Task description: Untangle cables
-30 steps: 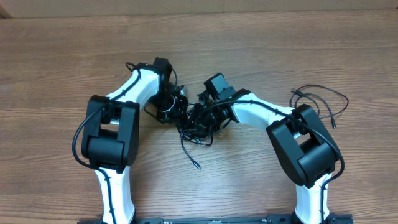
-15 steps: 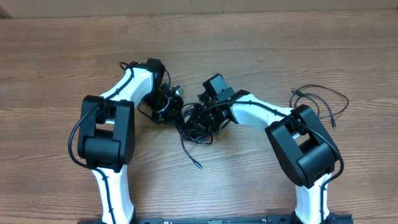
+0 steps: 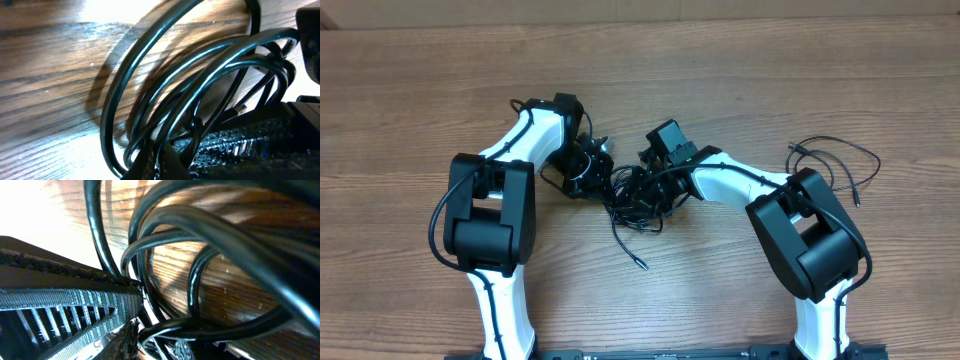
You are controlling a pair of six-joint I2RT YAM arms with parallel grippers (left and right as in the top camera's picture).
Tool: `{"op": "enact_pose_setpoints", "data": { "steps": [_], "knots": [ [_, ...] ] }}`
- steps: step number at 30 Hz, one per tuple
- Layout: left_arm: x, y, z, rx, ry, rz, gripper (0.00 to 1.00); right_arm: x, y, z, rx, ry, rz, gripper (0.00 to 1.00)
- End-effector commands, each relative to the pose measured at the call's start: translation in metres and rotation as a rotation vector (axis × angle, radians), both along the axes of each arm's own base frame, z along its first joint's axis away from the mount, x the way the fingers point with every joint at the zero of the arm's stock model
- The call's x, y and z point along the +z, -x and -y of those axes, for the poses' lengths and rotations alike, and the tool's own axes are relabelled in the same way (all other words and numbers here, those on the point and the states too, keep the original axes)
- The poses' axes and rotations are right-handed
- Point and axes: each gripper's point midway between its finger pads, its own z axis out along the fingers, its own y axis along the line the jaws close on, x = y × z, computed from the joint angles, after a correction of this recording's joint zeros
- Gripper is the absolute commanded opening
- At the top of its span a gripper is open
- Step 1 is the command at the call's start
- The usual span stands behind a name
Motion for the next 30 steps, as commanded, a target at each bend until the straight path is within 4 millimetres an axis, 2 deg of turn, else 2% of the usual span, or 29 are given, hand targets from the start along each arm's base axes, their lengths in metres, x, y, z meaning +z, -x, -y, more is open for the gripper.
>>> {"op": "enact_pose_setpoints", "data": {
  "steps": [1, 5, 8, 11, 21, 27, 30],
  "knots": [
    [0.010, 0.040, 0.023, -0.039, 0.104, -0.132, 0.04, 0.003, -0.046, 0.008, -0.104, 0.045, 0.144, 0.22],
    [0.010, 0.041, 0.023, -0.044, 0.106, -0.134, 0.04, 0.011, -0.047, 0.004, -0.088, -0.018, 0.135, 0.15],
    [0.012, 0.043, 0.024, -0.051, 0.117, -0.136, 0.04, 0.017, -0.047, 0.005, -0.076, -0.062, 0.119, 0.04],
    [0.017, 0.044, 0.029, -0.079, 0.173, -0.121, 0.04, 0.027, -0.047, 0.005, -0.019, -0.140, 0.138, 0.04],
    [0.013, 0.038, 0.030, -0.080, 0.172, -0.089, 0.04, 0.059, -0.042, 0.015, 0.137, -0.366, 0.199, 0.04],
    [0.011, 0.031, 0.031, -0.053, 0.159, -0.077, 0.04, 0.060, -0.044, 0.017, 0.137, -0.373, 0.203, 0.04],
    [0.004, 0.032, 0.023, -0.046, 0.093, -0.084, 0.04, 0.063, -0.044, 0.019, 0.135, -0.390, 0.195, 0.04]
  ]
}}
